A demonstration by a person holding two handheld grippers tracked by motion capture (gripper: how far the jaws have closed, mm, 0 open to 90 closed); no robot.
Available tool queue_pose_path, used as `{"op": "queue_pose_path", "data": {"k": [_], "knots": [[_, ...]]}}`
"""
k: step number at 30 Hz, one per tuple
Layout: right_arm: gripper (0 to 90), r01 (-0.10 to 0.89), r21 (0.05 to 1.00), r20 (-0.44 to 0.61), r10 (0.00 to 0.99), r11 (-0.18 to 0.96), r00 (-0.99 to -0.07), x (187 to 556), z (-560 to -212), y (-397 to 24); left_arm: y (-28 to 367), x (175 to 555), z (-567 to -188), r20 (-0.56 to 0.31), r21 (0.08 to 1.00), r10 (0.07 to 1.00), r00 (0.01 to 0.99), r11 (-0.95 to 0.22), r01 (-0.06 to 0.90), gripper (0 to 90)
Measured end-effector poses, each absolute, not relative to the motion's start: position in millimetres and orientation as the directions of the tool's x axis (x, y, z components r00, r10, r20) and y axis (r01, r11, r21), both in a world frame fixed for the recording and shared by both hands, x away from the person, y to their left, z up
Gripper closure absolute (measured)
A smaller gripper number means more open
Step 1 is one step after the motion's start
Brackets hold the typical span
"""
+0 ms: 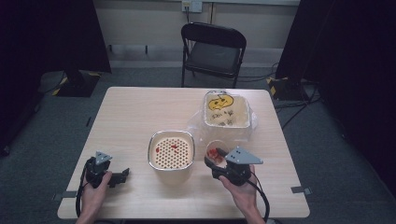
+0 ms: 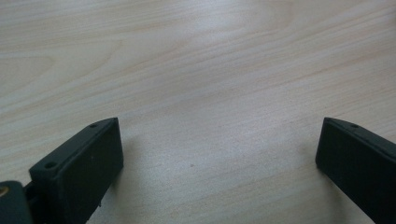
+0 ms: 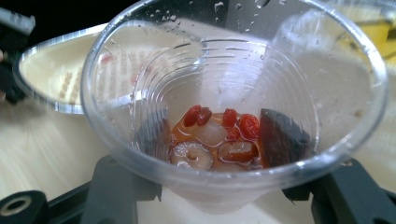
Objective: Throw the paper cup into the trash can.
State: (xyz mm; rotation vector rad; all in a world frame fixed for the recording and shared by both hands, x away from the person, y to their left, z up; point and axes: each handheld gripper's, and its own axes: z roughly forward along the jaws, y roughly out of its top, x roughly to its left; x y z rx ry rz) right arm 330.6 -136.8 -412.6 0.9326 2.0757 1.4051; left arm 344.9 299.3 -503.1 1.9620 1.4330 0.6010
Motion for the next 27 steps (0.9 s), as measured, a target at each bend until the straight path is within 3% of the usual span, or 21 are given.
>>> {"op": "queue_pose_path", "data": {"k": [8,15,18,27], "knots": [[45.0,0.215,0.943,-0.057,0.760,0.254,-0.647,338.4,-383.8,-124.6,299.3,344.9,-503.1,-0.002,0.715,0.952,0.305,-0.212,0.666,0.3],[45.6,0.125,0.929,-0.208,0.770,0.348,-0.603,355.5,-362.8,-105.6,299.4,345.0,-503.1,-0.002,0.715,0.952,0.305,-0.212,0.666,0.3],[46.0,0.066,0.900,-0.322,0.760,0.430,-0.564,367.0,-356.8,-92.6,299.3,345.0,-503.1,-0.002,0.715,0.952,0.305,-0.212,0.666,0.3],[46.6,0.005,0.852,-0.449,0.735,0.524,-0.508,379.8,-353.4,-73.4,299.3,345.0,-503.1,-0.002,0.715,0.952,0.305,-0.212,0.666,0.3]]}}
